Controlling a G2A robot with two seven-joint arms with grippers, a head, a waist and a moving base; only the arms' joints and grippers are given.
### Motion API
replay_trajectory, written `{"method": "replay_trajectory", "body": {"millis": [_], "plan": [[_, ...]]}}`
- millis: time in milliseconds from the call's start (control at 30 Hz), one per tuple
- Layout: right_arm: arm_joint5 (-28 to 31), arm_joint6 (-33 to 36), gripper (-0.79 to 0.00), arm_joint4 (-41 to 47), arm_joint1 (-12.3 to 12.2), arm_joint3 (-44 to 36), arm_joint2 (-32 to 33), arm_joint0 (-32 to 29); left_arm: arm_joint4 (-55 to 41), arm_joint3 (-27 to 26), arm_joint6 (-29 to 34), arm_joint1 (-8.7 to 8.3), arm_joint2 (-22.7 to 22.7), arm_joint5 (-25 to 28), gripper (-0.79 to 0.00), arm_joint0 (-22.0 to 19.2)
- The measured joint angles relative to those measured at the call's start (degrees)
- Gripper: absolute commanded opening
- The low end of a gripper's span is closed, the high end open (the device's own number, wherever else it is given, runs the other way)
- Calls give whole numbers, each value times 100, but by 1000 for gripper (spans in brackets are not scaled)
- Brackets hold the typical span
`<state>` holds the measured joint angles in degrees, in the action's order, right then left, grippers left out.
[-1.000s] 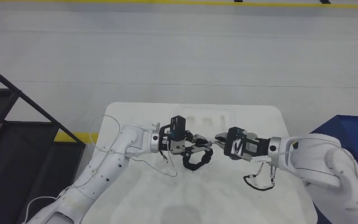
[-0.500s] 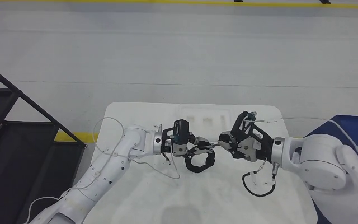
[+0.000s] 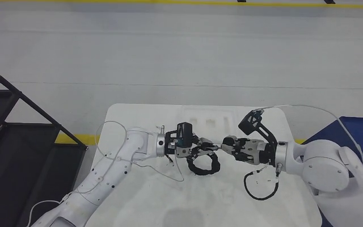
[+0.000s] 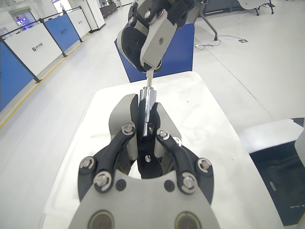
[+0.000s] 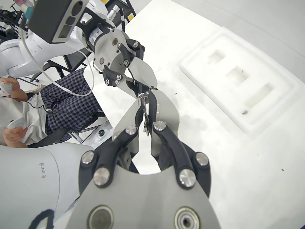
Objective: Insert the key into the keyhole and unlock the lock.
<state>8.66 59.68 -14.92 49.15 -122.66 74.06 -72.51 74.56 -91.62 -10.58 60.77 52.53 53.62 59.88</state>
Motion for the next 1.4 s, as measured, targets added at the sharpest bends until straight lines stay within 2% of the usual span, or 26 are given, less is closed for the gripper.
{"method": "replay_trajectory", "body": {"millis": [167,200,233,267,300,467,600,767,1100,1400], "plan": [[-23,-42,-785,29,8,36,-36,20,221,-17,-193,0,31,-97,-785,49],[-23,-52,-763,31,9,41,-40,29,244,-10,-211,-1,36,-98,-785,54],[-23,-66,-600,27,11,46,-44,40,282,2,-228,-2,44,-103,-785,56],[-22,-75,-280,25,12,50,-48,46,309,13,-242,-2,50,-110,-785,59],[-19,-84,0,22,13,53,-49,52,335,27,-257,-3,59,-122,-785,62],[72,-129,0,15,11,71,-22,42,413,99,-433,-19,142,-134,-785,121],[297,-184,0,-29,3,67,12,2,88,185,-881,-28,209,186,-785,192],[632,-278,0,-399,-20,-7,99,-73,100,250,-987,-28,283,83,-785,239],[1220,-551,0,-824,-95,-266,635,-483,743,395,-504,-68,300,-13,-785,305],[1995,-598,0,-1077,-133,-251,717,-515,1390,940,-252,-69,106,-110,-785,314]]}}
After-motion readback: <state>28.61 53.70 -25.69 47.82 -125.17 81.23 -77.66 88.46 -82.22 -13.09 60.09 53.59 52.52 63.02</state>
